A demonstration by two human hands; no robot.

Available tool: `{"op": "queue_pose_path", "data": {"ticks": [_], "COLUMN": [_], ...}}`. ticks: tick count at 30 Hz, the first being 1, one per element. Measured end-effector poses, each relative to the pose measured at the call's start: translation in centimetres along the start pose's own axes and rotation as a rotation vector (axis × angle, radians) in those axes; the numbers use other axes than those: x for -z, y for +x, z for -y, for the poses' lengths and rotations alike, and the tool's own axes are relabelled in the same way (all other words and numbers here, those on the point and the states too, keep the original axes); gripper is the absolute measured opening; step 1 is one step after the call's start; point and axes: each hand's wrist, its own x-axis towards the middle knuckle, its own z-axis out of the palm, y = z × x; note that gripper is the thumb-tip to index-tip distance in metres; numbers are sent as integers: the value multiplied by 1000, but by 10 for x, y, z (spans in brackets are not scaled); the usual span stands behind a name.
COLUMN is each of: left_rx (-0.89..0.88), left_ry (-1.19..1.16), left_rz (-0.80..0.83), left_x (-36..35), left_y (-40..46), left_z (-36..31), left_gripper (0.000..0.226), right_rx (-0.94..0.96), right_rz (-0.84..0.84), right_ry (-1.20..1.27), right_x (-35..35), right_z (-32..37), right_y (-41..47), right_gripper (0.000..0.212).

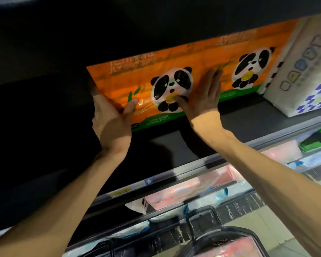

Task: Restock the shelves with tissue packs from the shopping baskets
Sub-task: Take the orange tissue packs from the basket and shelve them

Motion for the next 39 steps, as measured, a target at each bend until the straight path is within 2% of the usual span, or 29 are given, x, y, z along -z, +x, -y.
{"op": "queue_pose_path", "data": {"ticks": [6, 10, 13, 16, 20, 25, 31, 35, 39], "left_rx": [36, 23, 40, 53, 60, 62, 69, -85, -229], "left_ry": [32, -23, -52, -68, -111, -93, -83, 146, 424], "left_rz": [42, 61, 58, 42, 26, 80, 226, 277, 348], "left_x": [-9, -5, -4, -7, -10, -2, 26, 52, 82], "left_y": [11, 16, 16, 16, 13, 13, 13, -2, -22], "left_z": [5, 12, 11, 9, 3, 1, 9, 23, 41], "left_gripper": [93, 91, 91, 90, 86, 85, 110, 92, 84], "right_rx": [-112, -158, -153, -152, -186, -164, -92, 81, 234], "right_rz": [-89, -8, 81, 50, 21, 63, 259, 321, 389], "right_ry": [-76, -12, 95, 100, 45, 20, -7, -213, -421], "right_x": [6, 18, 27, 35, 40, 50, 69, 89, 109], "right_z": [6, 10, 2, -7, 2, 4, 3, 6, 29], "right_y": [1, 4, 9, 16, 20, 17, 2, -24, -50], "right_gripper": [131, 129, 109, 93, 94, 94, 103, 108, 101]}}
